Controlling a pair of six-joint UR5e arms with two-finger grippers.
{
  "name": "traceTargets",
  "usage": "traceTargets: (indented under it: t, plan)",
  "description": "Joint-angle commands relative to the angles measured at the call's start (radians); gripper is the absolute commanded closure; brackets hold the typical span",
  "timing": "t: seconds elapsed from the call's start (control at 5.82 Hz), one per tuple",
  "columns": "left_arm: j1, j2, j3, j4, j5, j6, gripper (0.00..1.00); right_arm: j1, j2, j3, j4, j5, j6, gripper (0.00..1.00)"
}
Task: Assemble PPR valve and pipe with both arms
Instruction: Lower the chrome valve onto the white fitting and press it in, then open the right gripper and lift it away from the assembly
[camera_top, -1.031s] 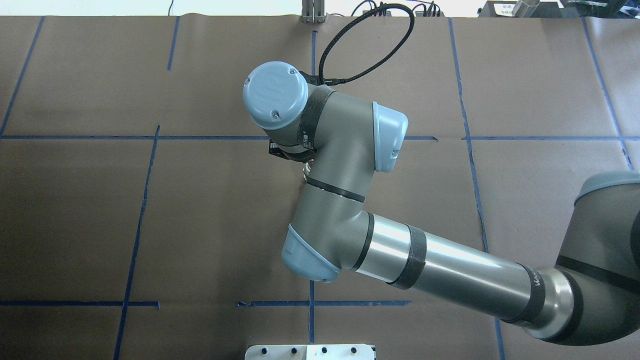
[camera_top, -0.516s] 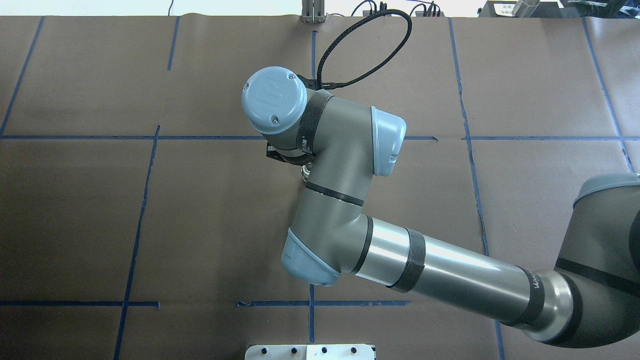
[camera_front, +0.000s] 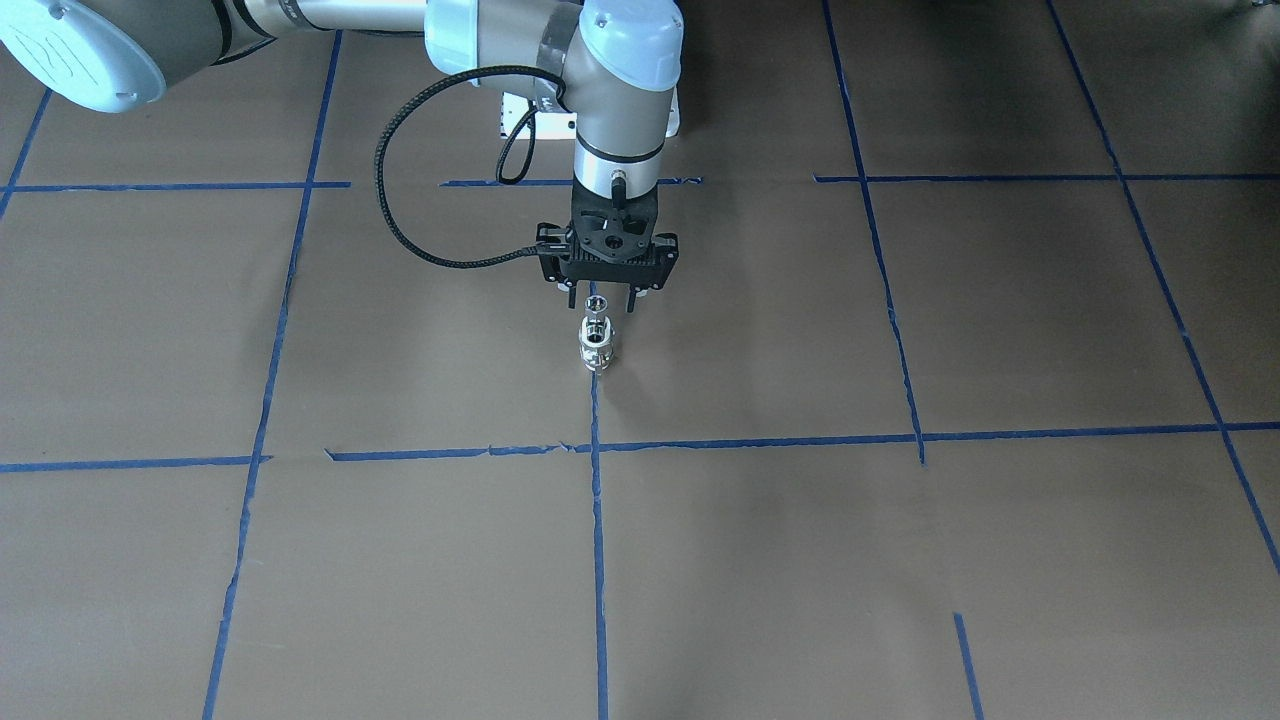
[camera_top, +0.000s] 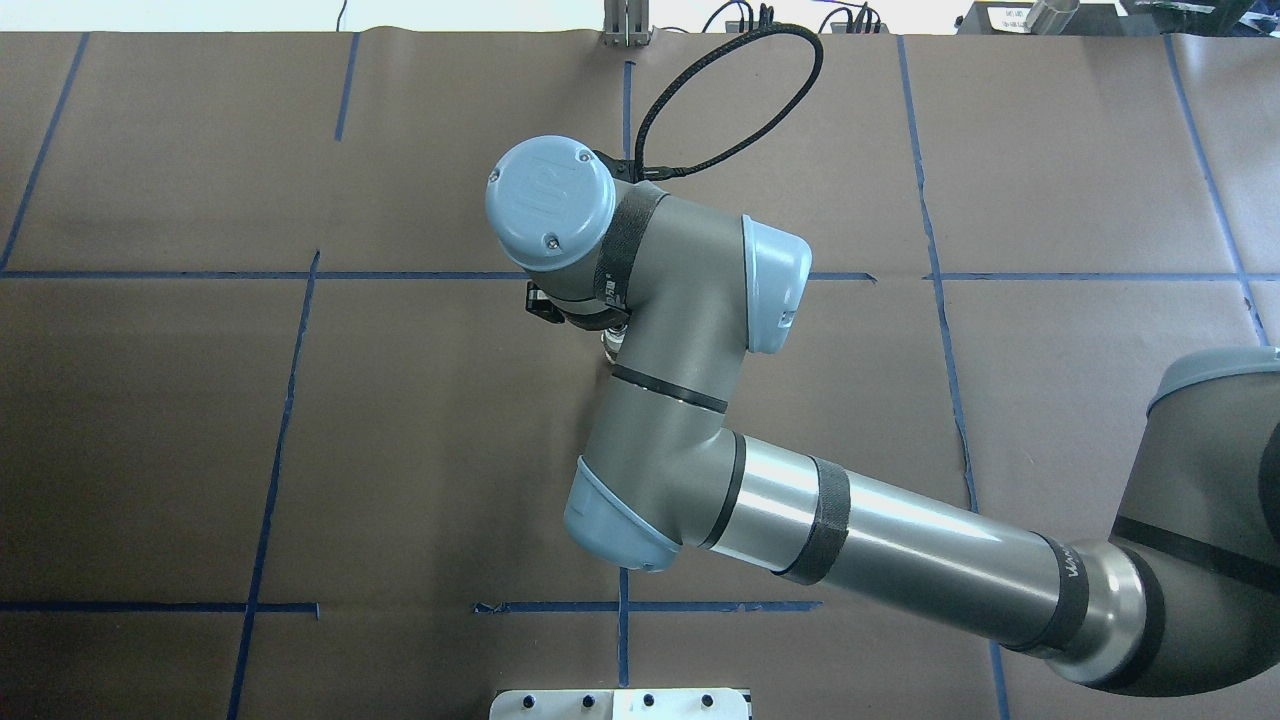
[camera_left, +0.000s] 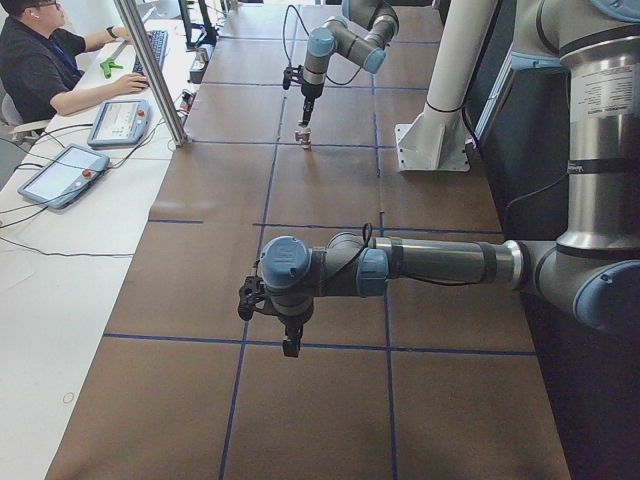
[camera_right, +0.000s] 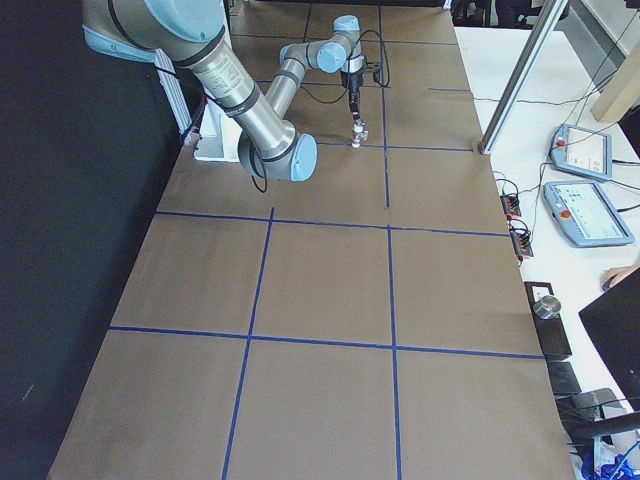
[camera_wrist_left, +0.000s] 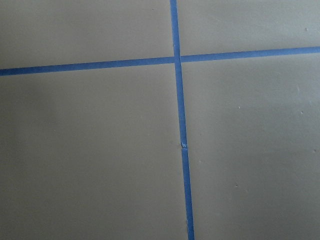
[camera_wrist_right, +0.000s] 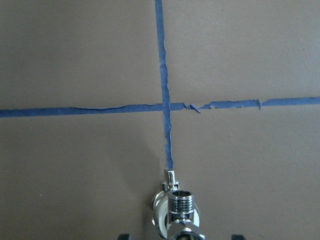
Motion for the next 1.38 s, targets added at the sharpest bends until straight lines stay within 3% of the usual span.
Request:
traceTargets:
  t: [0.0,0.34,0.69,1.2]
  plan:
    - [0.002,-0.001,0.0,0.0,0.0,-0.002,0.0,0.055,0.003,0.004,-0.003,0.056,-0.036,0.0]
    - [0.003,-0.005,0.014,0.0,0.005,-0.108,0.0,0.252,-0.064,0.004,-0.008,0.292,-0.295,0.0]
    - [0.003,-0.012,0.02,-0.006,0.006,-0.106,0.0,0.503,-0.254,0.007,-0.009,0.487,-0.715,0.0]
    - [0.005,0.002,0.012,-0.04,0.008,-0.107,0.0,0.788,-0.588,0.051,0.0,0.512,-1.269,0.0]
